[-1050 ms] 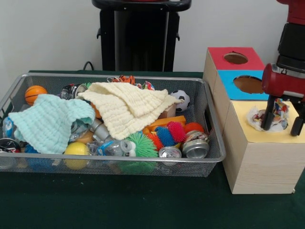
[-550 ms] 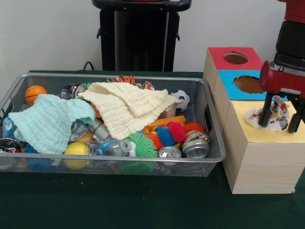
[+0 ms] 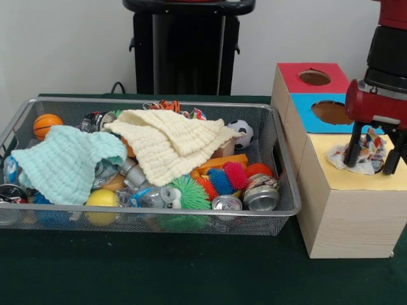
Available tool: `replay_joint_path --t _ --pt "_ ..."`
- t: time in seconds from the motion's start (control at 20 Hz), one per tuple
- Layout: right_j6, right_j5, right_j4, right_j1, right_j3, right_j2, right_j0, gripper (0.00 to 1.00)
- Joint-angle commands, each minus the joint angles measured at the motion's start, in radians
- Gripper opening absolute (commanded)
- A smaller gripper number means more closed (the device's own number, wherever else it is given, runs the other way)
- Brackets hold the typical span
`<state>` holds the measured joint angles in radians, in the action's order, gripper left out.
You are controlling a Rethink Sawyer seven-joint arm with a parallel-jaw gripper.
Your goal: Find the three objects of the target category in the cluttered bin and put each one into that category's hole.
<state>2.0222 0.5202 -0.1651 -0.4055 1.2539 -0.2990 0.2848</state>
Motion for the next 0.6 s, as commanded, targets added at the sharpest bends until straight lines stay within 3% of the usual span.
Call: replay_joint_path --t 0.05,0.6 --pt "0.161 -0.006 -0.019 0.049 0.136 0.114 -0.009 1.00" --pt "0.193 -0.027 -0.033 0.081 0.116 0.107 0.009 1.00"
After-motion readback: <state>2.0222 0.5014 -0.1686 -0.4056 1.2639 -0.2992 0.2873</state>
